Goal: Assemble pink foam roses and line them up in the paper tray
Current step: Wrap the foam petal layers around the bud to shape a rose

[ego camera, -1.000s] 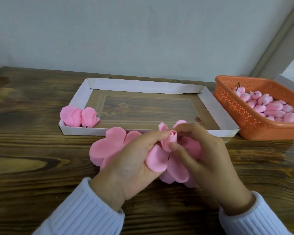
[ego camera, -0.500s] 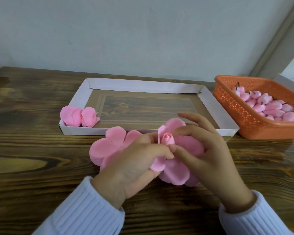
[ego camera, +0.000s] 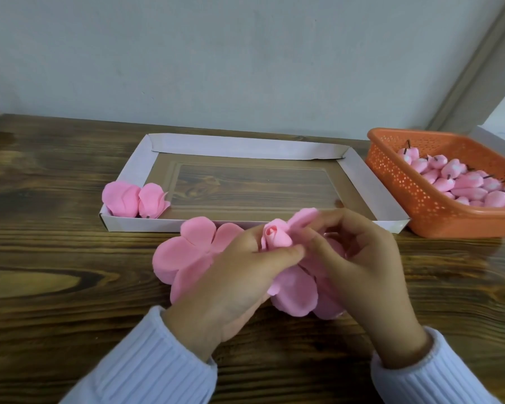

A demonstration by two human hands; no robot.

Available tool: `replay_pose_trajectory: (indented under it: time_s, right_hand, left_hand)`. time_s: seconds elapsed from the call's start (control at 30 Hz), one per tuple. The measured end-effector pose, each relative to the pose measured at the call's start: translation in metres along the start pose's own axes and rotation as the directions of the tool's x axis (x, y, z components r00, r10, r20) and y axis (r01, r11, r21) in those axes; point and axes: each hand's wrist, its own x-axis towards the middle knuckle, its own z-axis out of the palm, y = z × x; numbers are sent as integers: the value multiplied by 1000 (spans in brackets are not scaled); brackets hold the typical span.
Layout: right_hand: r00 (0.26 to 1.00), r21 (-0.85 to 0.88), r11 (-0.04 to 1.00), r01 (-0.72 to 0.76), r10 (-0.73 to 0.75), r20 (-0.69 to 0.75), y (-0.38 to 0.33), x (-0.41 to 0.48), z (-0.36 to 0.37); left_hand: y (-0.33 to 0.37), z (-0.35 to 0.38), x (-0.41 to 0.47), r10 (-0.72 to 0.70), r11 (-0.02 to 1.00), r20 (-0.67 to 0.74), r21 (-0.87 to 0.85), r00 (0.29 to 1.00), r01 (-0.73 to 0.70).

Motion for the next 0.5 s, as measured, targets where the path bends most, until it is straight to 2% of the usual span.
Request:
replay_pose_trajectory:
  time_s: [0.17, 0.33, 0.5]
  right_hand:
    - [998, 8, 1000, -9, 9, -57, 1, 0, 0]
    - [999, -93, 995, 42, -45, -27, 1, 0, 0]
    - [998, -33, 999, 7, -9, -58, 2, 1, -2]
  left_hand:
    - [-3, 0, 1, -11, 995, -8, -102, 1000, 10]
    - [-4, -1, 2, 0, 992, 23, -123, 1000, 2]
    - [-4, -1, 3, -9, 983, 21, -183, 1000, 13]
